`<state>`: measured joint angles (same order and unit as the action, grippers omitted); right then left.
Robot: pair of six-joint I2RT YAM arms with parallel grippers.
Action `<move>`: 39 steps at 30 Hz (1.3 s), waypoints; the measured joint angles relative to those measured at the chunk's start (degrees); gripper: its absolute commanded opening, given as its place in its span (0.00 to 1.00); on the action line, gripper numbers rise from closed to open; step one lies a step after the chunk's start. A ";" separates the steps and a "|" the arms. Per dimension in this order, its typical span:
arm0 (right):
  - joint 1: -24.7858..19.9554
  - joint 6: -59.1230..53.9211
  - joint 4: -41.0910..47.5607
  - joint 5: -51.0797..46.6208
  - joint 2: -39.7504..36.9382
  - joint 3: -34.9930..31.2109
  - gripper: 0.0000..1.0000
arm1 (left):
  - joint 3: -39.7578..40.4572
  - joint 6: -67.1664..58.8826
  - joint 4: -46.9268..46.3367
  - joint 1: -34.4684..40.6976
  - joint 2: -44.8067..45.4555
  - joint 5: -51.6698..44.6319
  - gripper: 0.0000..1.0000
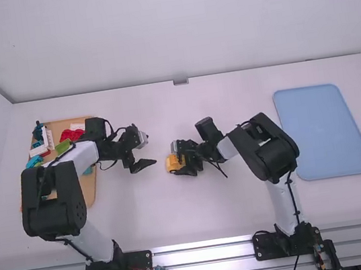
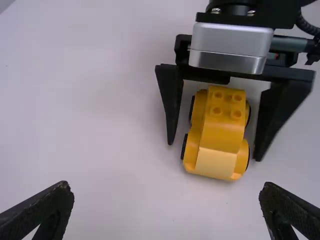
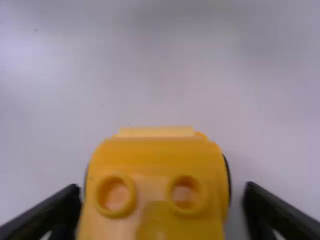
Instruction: Assemble lego blocks to make yellow taxi
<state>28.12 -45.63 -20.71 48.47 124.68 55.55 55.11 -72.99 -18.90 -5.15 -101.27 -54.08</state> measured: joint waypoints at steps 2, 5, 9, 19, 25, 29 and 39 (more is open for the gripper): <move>-0.02 -0.39 0.35 -0.33 0.00 0.20 0.59 | -0.02 -0.07 0.00 0.00 0.00 0.02 0.99; -0.07 -0.66 0.79 -0.22 0.00 0.37 0.49 | 0.00 -0.15 0.00 0.00 0.02 0.02 0.99; -0.39 -1.07 1.09 0.28 0.00 0.37 0.48 | 0.00 -0.20 0.02 0.00 0.02 0.00 0.99; -6.99 -1.09 15.28 -3.82 -6.86 0.31 0.43 | -3.37 1.68 9.01 1.44 0.04 -0.13 0.99; -16.13 -0.70 23.85 -16.50 -19.98 0.31 0.41 | -8.02 11.65 22.71 3.34 0.04 2.54 0.99; -24.30 2.03 27.61 -24.35 -25.11 0.31 0.38 | -10.14 16.61 27.76 3.50 0.04 3.65 0.99; -48.74 7.06 23.02 -28.37 -26.01 -1.11 0.37 | -10.78 24.52 31.56 3.50 0.04 4.83 0.99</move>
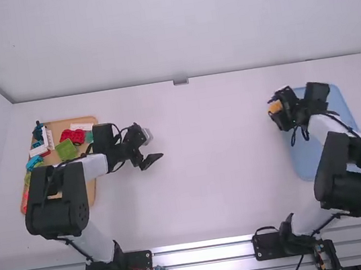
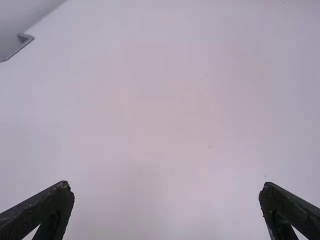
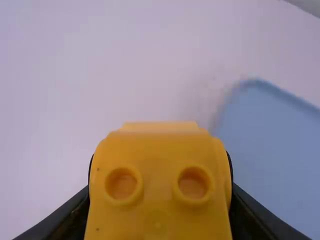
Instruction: Assemble lego blocks to make yellow taxi
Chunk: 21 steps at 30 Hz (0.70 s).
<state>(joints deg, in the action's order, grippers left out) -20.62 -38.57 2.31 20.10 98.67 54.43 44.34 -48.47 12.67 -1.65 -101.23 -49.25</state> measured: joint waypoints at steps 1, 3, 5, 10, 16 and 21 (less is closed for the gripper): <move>-1.27 0.39 -1.01 0.35 0.00 -0.55 0.37 | 0.00 0.20 0.00 0.00 0.00 0.00 0.99; -4.11 1.07 -3.67 1.14 0.00 -2.12 0.39 | 0.00 0.61 0.02 0.00 0.00 0.00 0.99; -7.48 2.21 -7.26 2.08 0.11 -4.26 0.39 | 0.00 0.94 0.02 0.00 0.00 0.00 0.99; -11.04 5.40 -14.12 2.60 3.39 -6.19 0.40 | 0.00 0.96 0.37 0.00 0.00 0.00 0.99; -11.19 7.41 -17.55 2.86 9.86 -6.19 0.40 | 0.00 0.96 0.96 0.00 0.00 0.00 0.99; -11.21 9.25 -17.66 1.25 11.93 -6.19 0.55 | 0.00 0.98 0.94 0.00 0.00 0.00 0.99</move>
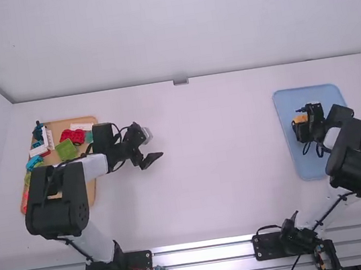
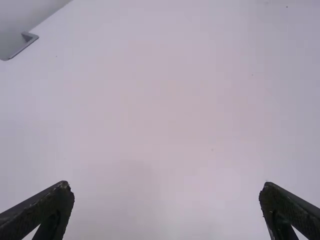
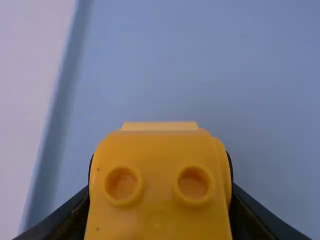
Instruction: Assemble lego blocks to make yellow taxi
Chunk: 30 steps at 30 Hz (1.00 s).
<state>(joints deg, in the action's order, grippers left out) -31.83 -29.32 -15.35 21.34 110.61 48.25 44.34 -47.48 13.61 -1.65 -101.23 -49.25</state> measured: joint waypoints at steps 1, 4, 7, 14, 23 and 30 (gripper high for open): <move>0.02 0.20 0.00 -0.13 0.26 0.02 0.58 | 0.00 -0.02 0.02 0.00 0.00 0.02 0.99; 0.02 0.72 -0.33 -0.17 0.59 0.02 0.69 | 0.00 -0.02 0.00 0.00 0.00 0.02 0.99; 0.02 0.85 0.02 -0.76 0.59 0.13 0.93 | 0.00 -0.02 0.00 0.02 0.00 0.00 0.99; 0.02 0.90 7.13 -1.40 0.57 2.49 0.99 | 0.00 0.68 0.17 0.00 0.00 0.00 0.99; 3.23 4.68 28.00 -7.19 -6.40 9.62 0.99 | 0.15 16.96 2.56 0.15 0.00 4.22 0.99; 9.79 8.76 42.21 -12.09 -13.38 16.87 0.99 | 4.35 30.32 -1.20 3.63 0.00 14.58 0.99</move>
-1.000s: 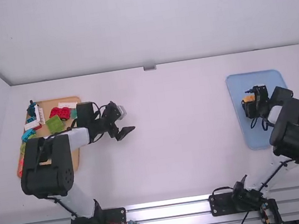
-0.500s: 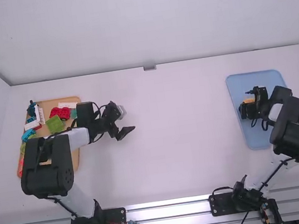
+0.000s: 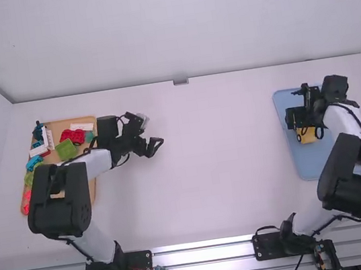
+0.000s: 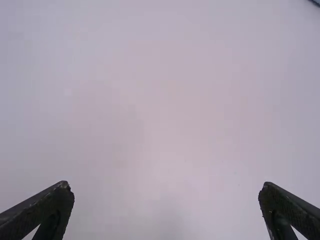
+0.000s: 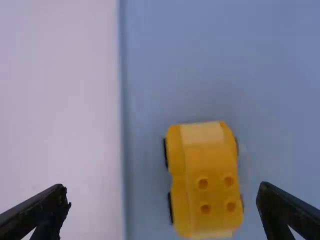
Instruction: Assemble lego blocks to make yellow taxi
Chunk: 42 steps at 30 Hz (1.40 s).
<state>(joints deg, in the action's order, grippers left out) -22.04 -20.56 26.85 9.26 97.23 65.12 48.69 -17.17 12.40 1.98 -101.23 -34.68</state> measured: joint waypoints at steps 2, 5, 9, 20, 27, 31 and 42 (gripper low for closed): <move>3.37 1.16 4.94 -2.03 -1.22 2.47 0.99 | 2.97 3.76 -7.10 1.84 0.70 4.94 0.99; 7.50 3.15 8.74 -4.63 -1.57 4.76 0.99 | 6.82 6.14 -17.18 3.74 2.51 9.99 0.99; 13.09 6.03 11.13 -7.65 -1.57 7.15 0.99 | 13.42 7.74 -27.47 5.97 3.69 15.26 0.99; 23.52 10.12 11.06 -10.60 -1.70 8.41 0.95 | 23.12 9.44 -43.17 6.84 4.17 20.48 0.95; 21.81 13.62 6.64 -9.81 -6.58 5.53 0.87 | 19.78 12.87 -38.71 2.58 9.14 24.04 0.87; 21.90 16.22 3.72 -9.49 -9.90 2.58 0.82 | 16.74 15.10 -35.67 -0.61 12.39 26.73 0.81; 21.92 20.11 -7.58 -9.40 -21.03 -8.87 0.61 | 5.35 16.74 -24.26 -2.14 23.54 33.53 0.60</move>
<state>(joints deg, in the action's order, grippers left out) -0.12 -0.45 19.27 -0.14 76.20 56.25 54.04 -0.43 -11.86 -0.16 -77.69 -1.15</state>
